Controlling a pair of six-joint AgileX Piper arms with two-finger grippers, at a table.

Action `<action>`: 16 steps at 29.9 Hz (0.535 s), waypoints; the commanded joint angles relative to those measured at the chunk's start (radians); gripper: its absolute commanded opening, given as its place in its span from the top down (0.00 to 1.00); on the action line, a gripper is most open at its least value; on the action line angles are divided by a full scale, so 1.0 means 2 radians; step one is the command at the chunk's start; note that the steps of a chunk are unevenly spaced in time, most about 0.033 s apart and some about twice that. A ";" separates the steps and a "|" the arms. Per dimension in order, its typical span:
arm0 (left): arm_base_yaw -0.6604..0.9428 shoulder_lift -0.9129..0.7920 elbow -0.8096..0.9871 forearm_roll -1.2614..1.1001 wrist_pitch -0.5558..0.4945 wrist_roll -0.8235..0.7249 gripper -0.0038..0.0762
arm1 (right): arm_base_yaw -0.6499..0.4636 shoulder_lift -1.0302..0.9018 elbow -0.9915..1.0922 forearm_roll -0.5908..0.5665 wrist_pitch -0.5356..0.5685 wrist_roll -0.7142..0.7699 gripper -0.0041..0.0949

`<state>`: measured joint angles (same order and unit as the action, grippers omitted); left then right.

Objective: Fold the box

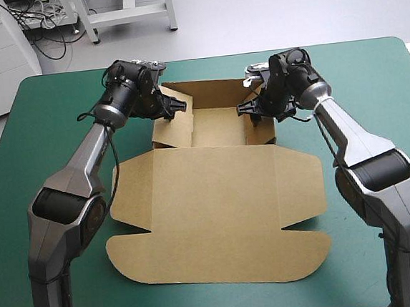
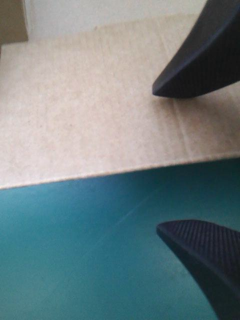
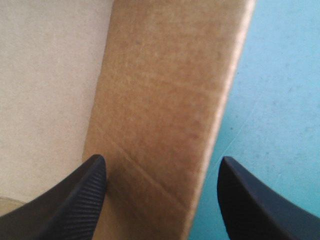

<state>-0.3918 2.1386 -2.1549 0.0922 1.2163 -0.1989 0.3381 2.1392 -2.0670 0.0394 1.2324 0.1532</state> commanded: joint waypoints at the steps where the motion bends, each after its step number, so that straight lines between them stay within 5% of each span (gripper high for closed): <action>1: -0.001 -0.059 -0.015 0.008 -0.008 0.007 0.33 | 0.000 -0.055 -0.016 -0.001 0.007 -0.009 0.36; 9: -0.001 -0.138 0.024 0.019 0.003 0.036 0.33 | -0.004 -0.100 -0.016 0.009 0.007 -0.024 0.36; 16: -0.001 -0.280 0.162 0.014 -0.041 0.053 0.33 | -0.004 -0.122 -0.016 0.009 0.007 -0.025 0.36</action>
<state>-0.3918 1.7334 -1.9066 0.1192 1.2070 -0.1076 0.3358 1.9676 -2.0670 0.0549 1.2439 0.1125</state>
